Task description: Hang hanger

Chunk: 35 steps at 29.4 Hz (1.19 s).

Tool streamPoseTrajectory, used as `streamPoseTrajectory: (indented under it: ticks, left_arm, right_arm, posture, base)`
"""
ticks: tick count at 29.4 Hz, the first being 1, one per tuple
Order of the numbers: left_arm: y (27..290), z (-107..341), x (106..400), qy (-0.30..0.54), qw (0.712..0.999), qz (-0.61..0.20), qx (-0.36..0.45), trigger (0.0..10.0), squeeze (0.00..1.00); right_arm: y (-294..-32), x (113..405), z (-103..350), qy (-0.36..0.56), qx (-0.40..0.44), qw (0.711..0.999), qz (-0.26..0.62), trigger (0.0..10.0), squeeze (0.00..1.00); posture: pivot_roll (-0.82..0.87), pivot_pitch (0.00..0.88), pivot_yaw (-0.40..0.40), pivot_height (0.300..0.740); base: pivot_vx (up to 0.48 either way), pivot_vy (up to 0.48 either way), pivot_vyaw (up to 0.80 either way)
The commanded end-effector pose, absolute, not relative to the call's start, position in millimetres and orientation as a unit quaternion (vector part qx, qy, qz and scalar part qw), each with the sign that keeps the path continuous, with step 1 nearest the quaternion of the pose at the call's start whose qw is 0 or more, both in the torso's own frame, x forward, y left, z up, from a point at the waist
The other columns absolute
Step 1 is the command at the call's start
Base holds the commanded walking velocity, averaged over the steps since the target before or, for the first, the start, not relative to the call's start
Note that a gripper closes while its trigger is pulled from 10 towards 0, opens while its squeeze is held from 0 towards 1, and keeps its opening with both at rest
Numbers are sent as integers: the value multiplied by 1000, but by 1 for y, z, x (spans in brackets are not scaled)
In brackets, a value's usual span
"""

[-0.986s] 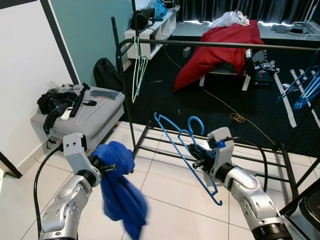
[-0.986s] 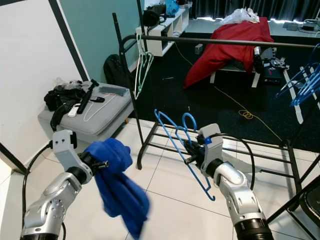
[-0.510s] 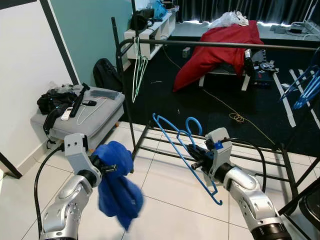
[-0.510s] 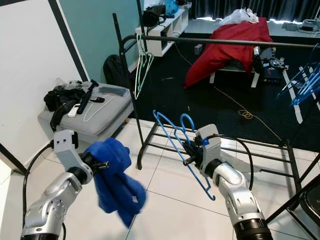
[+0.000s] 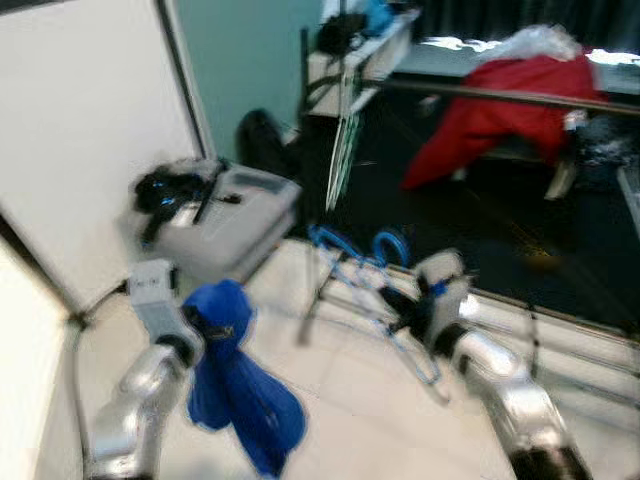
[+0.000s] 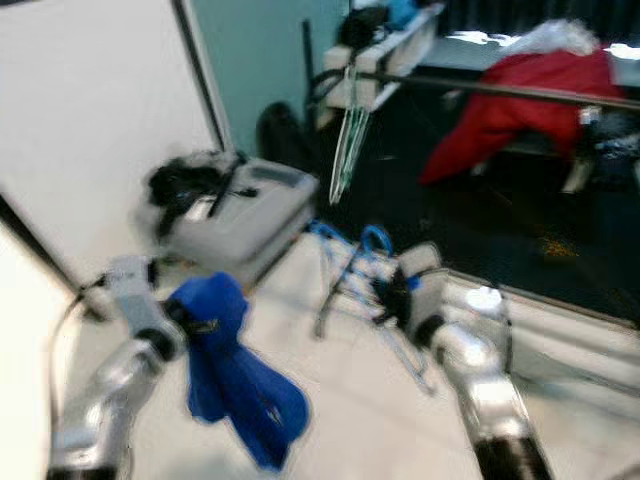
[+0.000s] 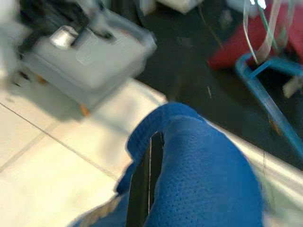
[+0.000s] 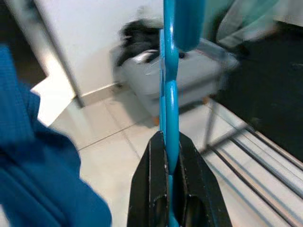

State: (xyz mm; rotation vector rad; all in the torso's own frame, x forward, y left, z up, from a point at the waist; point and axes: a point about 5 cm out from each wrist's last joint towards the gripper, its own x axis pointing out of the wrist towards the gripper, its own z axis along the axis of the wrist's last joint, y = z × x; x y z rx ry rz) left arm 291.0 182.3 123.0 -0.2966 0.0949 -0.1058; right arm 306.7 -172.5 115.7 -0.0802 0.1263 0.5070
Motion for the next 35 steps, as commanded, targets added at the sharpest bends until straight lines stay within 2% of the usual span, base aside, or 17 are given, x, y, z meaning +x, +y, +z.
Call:
streamPoseTrajectory:
  ticks: [1, 35]
  left_arm:
    - [190, 117, 287, 59, 988, -40, -140, 10000, 0]
    - [188, 117, 289, 61, 988, -41, -134, 10000, 0]
  right_arm:
    - [-165, 305, 113, 61, -39, 962, 262, 10000, 0]
    - [-162, 304, 114, 54, -43, 958, 277, 10000, 0]
  posture:
    - [-46, 0, 38, 731]
    - [-46, 0, 39, 731]
  base:
    - [0, 0, 688]
    - [0, 0, 693]
